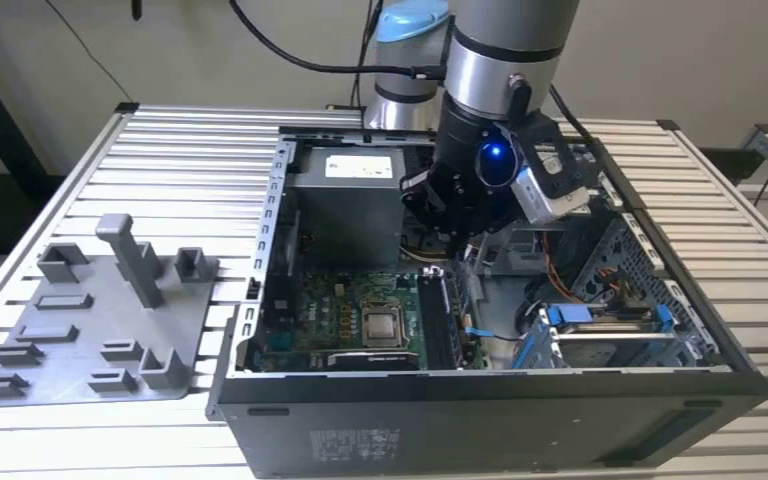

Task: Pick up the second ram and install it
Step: 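Insert the second ram into the second slot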

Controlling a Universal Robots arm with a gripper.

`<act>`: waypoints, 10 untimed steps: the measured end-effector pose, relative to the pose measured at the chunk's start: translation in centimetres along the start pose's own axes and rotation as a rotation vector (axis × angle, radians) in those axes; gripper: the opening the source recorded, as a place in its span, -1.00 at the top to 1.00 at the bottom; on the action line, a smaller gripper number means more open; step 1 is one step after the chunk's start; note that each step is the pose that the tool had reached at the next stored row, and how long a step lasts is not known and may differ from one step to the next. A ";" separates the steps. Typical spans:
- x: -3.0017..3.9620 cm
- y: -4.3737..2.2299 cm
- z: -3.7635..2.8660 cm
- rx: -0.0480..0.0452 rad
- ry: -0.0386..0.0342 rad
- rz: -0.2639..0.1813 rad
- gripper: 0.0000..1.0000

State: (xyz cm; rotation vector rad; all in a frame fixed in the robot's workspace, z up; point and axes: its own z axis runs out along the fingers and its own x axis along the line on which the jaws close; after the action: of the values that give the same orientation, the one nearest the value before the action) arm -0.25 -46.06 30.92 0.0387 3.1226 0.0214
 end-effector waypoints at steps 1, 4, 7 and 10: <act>0.00 0.00 0.19 -0.0001 -0.0001 0.000 0.72; 0.12 -0.01 0.74 -0.0001 0.0000 0.000 0.72; 0.19 -0.02 1.27 -0.0001 -0.0001 0.000 0.72; 0.22 -0.03 1.82 0.0000 0.0000 0.000 0.72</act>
State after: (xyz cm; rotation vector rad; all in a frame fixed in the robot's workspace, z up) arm -0.44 -46.06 29.09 0.0386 3.1226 0.0214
